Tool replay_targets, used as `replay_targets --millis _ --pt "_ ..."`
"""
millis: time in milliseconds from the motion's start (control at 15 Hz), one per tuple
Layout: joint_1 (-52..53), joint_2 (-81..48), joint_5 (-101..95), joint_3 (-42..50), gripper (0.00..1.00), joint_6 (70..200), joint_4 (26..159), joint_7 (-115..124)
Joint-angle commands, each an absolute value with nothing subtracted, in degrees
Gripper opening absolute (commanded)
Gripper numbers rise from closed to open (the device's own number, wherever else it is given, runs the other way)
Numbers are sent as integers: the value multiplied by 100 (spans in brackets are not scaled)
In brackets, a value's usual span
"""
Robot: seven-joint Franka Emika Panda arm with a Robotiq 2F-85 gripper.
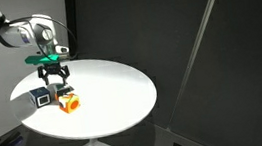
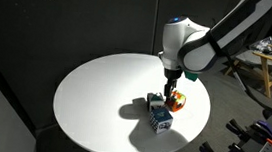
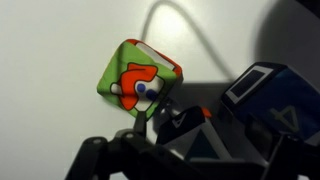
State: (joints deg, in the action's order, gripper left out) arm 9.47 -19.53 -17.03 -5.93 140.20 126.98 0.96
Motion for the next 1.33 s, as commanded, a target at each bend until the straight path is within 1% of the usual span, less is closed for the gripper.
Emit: replay_targets --millis 0,533,1267 --pt "994 -2125 -1596 -522 100 13975 12506 270" --pt "1081 -2537 -1437 -459 100 13986 12061 714" --pt "1056 -2521 -1440 -465 100 14025 12120 560"
